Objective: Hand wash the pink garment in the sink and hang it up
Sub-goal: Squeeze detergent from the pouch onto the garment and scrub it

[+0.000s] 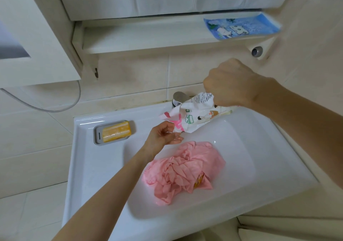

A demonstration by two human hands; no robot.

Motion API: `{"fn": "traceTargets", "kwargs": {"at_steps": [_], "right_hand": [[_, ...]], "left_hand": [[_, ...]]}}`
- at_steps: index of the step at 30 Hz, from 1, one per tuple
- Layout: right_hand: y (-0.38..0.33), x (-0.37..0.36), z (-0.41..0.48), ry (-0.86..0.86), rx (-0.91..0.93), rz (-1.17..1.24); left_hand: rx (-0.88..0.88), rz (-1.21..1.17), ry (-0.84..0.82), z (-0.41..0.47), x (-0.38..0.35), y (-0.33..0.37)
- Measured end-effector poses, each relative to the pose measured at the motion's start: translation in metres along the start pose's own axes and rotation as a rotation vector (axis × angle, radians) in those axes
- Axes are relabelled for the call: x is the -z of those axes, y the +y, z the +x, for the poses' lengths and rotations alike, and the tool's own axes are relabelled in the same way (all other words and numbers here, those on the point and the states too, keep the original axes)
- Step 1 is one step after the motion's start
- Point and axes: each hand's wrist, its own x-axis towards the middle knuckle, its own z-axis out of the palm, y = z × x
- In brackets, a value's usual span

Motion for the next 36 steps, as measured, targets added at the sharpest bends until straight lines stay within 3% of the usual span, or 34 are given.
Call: {"fn": "traceTargets", "kwargs": {"at_steps": [8,18,25,36], "right_hand": [[0.006,-0.014,0.003,-0.016,-0.027,0.058],[0.026,-0.056,0.001,-0.064,-0.156,0.349],[0.034,-0.093,-0.003,-0.157,-0.295,0.731],[0.015,-0.156,-0.016,-0.198,-0.353,1.436]], "left_hand": [[-0.003,-0.001,-0.002,0.0,0.002,0.002],[-0.032,-0.022,-0.019,-0.004,0.008,0.014],[-0.087,-0.034,-0.039,-0.006,0.011,0.024],[-0.098,-0.151,-0.012,-0.006,0.007,0.026]]}}
